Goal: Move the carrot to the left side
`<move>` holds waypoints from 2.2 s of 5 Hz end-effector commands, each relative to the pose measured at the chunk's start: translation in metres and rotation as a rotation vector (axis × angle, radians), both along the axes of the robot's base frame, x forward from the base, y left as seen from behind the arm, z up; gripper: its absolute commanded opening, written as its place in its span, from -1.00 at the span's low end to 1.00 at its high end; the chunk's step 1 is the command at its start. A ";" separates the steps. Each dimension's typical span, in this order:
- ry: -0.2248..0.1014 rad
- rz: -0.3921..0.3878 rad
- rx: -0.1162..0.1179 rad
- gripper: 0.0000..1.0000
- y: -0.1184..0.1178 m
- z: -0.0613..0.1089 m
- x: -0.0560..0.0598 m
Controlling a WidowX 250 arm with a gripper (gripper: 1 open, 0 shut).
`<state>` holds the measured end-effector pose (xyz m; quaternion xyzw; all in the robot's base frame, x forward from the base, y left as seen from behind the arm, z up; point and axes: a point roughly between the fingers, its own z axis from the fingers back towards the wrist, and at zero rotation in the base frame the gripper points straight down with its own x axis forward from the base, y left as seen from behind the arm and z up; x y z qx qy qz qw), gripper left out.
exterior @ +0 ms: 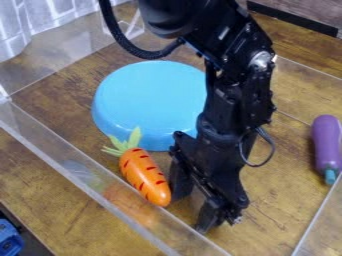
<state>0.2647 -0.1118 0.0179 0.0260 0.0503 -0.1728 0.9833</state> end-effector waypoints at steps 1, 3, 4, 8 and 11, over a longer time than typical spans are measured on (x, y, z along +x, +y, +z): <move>-0.046 0.107 -0.014 1.00 -0.012 0.010 0.011; -0.051 0.070 -0.016 -1.00 0.012 0.012 0.008; -0.051 0.070 -0.015 -1.00 0.022 0.013 0.010; -0.045 0.005 -0.003 1.00 0.056 0.019 0.001; -0.056 -0.067 0.019 1.00 0.067 0.016 -0.008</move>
